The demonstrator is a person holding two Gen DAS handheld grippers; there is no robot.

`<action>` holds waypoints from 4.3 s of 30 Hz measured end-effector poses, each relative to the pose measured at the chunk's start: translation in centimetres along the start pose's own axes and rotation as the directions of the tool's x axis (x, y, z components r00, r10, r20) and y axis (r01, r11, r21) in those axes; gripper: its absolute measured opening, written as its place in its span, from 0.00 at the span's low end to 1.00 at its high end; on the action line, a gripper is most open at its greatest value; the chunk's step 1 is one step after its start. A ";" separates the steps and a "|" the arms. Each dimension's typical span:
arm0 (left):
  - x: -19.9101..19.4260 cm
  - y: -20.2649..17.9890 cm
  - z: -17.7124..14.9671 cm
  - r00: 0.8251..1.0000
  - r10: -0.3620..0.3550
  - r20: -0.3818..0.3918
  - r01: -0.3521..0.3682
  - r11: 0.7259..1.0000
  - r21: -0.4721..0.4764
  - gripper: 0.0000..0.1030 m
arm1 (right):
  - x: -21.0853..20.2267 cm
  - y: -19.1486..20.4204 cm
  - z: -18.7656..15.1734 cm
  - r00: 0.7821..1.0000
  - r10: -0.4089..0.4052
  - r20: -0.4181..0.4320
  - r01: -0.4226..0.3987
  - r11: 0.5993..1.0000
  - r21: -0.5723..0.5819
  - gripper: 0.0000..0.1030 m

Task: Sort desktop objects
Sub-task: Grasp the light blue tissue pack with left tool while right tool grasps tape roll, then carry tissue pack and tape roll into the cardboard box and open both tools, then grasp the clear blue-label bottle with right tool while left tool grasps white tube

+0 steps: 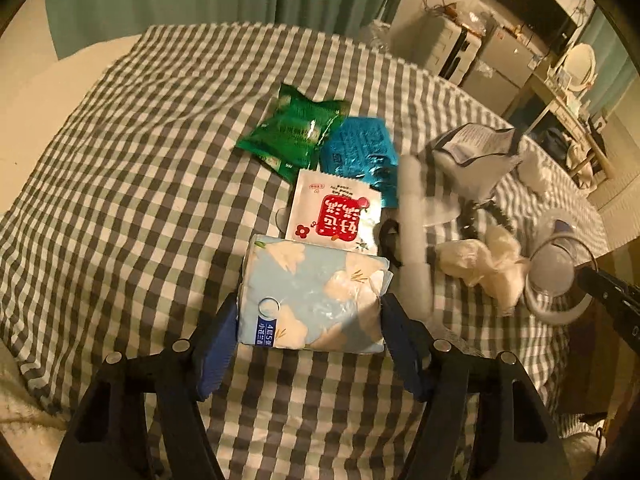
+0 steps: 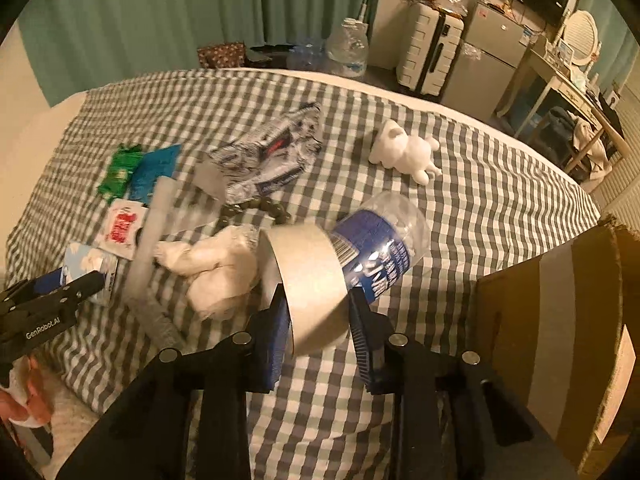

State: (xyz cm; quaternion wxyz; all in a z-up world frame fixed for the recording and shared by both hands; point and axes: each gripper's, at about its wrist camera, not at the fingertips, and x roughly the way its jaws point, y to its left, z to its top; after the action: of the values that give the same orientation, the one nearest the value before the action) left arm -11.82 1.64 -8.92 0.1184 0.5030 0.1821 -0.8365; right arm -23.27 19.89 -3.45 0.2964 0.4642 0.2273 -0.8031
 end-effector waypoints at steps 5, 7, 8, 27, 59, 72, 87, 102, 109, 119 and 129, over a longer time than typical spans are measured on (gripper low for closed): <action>0.6 -1.1 -0.4 0.999 -0.008 -0.043 0.010 0.999 0.039 0.68 | -1.1 1.0 -0.2 1.000 0.006 -0.003 -0.006 1.000 -0.028 0.25; 1.9 -1.5 -0.8 0.995 0.017 -0.095 -0.011 0.998 0.060 0.70 | -0.8 1.5 -0.4 1.000 0.003 -0.020 -0.004 0.999 -0.052 0.25; 2.4 -1.7 -1.1 0.992 0.041 -0.121 -0.033 0.997 0.070 0.72 | -0.5 1.7 -0.5 1.000 0.001 -0.028 -0.002 0.998 -0.057 0.25; -2.0 0.0 -1.5 0.999 0.038 0.020 -0.038 0.999 0.009 0.72 | 0.1 2.4 -0.8 0.998 0.024 -0.066 -0.030 0.996 -0.087 0.25; -20.1 -32.7 -4.7 0.918 -0.343 0.199 0.221 0.860 0.461 0.73 | -21.6 -19.3 -4.1 0.987 -0.108 0.118 0.069 0.953 0.294 0.25; -13.1 -38.8 -8.5 0.945 -0.294 0.146 0.170 0.818 0.549 0.99 | -15.5 -26.7 -7.1 0.991 -0.128 0.043 0.095 0.885 0.457 0.73; -13.2 -26.0 0.8 0.964 -0.124 0.235 0.040 0.942 0.333 1.00 | -15.8 -22.1 -5.9 0.991 -0.024 0.128 -0.024 0.931 0.365 0.73; -3.9 -7.2 1.2 0.982 0.099 0.162 -0.104 0.994 0.027 1.00 | -9.5 -7.7 -4.5 0.991 0.110 0.076 -0.122 0.976 0.179 0.77; 1.9 -6.2 2.4 0.992 0.109 0.069 -0.109 0.994 -0.006 1.00 | -3.4 -3.9 -1.6 0.996 0.087 -0.022 -0.083 0.983 0.164 0.77; 5.6 -6.6 3.4 0.990 0.102 0.094 -0.104 0.995 0.012 0.95 | 6.0 -5.6 2.2 0.982 0.171 -0.083 -0.111 0.868 0.483 0.77; 6.0 -7.0 3.0 0.996 0.048 0.079 -0.052 0.997 0.050 0.40 | 8.3 -4.7 1.2 0.975 0.163 -0.149 -0.096 0.922 0.375 0.62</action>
State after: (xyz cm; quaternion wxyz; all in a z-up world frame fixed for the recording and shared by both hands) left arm -19.68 6.61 -11.69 0.1331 0.4774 0.1427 -0.8568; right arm -30.49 20.35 -9.77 0.2361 0.5949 0.0681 -0.7654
